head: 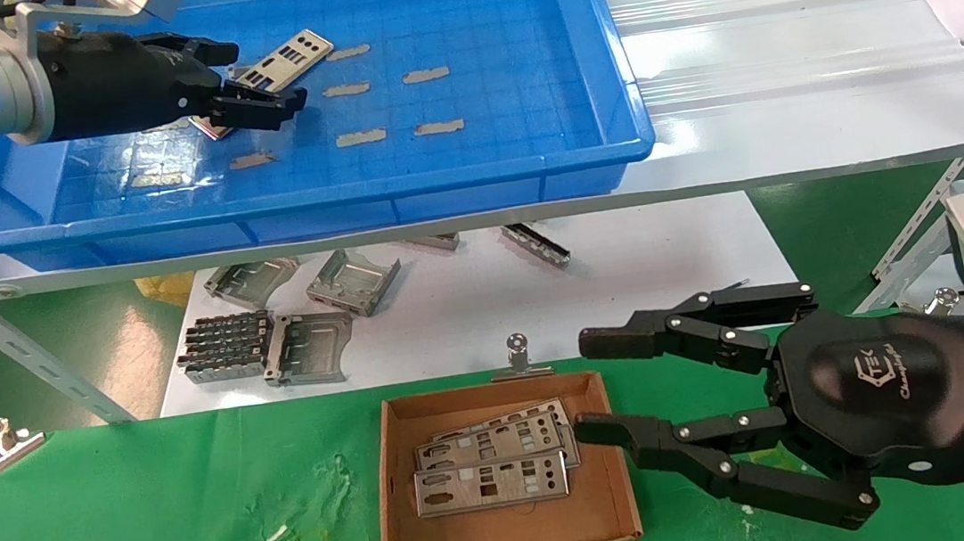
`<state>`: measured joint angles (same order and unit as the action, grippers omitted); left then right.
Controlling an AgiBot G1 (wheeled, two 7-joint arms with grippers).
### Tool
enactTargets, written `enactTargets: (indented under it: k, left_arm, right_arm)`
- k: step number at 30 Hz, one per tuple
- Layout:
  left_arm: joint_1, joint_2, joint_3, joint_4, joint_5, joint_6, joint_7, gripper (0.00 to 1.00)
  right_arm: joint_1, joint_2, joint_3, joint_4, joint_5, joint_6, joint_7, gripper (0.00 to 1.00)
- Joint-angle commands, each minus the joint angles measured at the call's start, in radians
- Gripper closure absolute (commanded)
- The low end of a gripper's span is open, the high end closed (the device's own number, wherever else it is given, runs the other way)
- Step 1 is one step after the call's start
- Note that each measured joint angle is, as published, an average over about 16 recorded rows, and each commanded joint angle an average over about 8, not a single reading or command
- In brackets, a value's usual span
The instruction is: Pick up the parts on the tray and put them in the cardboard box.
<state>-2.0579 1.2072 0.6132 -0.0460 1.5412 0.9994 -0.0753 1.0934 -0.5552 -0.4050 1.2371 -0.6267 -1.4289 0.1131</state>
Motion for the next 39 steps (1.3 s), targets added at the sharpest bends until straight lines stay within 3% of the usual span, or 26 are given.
enactTargets:
  k: [1,39]
  left_arm:
    - [-0.001,0.003,-0.002,0.009,-0.002,-0.004,0.001,1.0]
    - [-0.034,-0.067,-0.046,0.017,-0.066,0.085,0.085,1.0]
  right_arm:
    - [0.0,0.0,0.0,0.0,0.0,0.0,0.0,0.0]
    - [0.0,0.0,0.0,0.0,0.0,0.0,0.0,0.0]
